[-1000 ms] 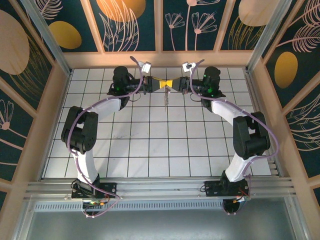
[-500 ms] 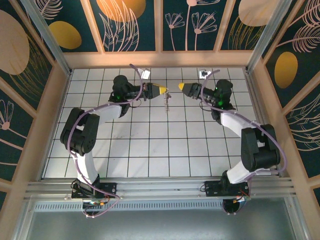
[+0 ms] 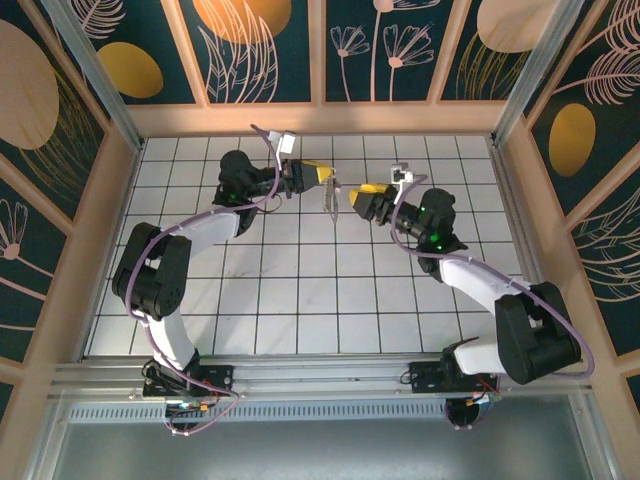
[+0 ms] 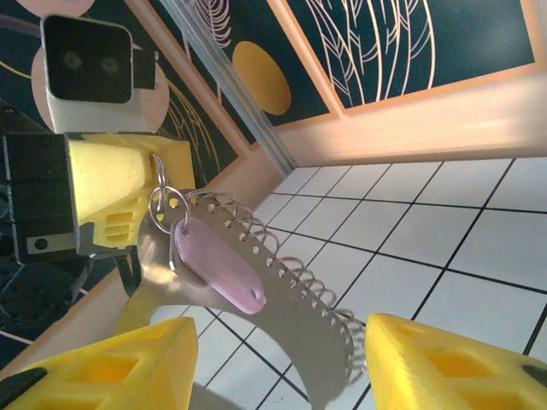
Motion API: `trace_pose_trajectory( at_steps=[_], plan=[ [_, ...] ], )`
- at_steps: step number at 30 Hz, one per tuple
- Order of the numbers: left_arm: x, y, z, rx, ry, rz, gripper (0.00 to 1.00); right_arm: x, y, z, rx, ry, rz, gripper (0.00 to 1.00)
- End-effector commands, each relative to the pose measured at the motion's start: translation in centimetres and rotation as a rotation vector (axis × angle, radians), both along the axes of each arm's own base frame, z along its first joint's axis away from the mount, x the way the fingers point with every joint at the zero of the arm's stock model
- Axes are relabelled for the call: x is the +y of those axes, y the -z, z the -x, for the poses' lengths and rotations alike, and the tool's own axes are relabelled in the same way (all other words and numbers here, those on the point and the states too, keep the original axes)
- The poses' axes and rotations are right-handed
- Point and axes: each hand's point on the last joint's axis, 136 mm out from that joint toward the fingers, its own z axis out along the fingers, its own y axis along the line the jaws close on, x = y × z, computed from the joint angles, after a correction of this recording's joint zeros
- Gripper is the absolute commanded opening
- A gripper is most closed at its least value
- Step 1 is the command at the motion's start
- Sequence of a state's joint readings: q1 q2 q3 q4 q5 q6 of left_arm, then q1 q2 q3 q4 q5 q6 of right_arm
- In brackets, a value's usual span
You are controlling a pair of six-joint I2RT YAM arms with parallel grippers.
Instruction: Put the keys on the keyring
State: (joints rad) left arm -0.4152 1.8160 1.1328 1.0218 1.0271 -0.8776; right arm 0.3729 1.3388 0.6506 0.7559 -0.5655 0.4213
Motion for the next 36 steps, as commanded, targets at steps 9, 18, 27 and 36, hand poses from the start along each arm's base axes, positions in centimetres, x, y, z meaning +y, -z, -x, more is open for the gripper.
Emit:
trace_pose_trajectory(
  at_steps=[9, 18, 27, 36],
  plan=[
    [-0.5, -1.2, 0.8, -0.038, 0.016, 0.037, 0.0, 2.7, -0.8, -1.1, -0.075, -0.023, 0.058, 0.52],
    [-0.7, -1.1, 1.0, -0.037, 0.02, 0.037, 0.0, 3.9, -1.6, -1.2, -0.095, -0.05, 0.073, 0.49],
    [-0.8, -1.0, 1.0, -0.037, 0.019, 0.037, 0.0, 3.7, -0.8, -0.8, -0.089, -0.042, 0.099, 0.47],
    [-1.0, -1.1, 0.9, -0.039, 0.022, 0.044, 0.0, 2.9, 0.0, 0.1, -0.091, -0.011, 0.108, 0.5]
  ],
)
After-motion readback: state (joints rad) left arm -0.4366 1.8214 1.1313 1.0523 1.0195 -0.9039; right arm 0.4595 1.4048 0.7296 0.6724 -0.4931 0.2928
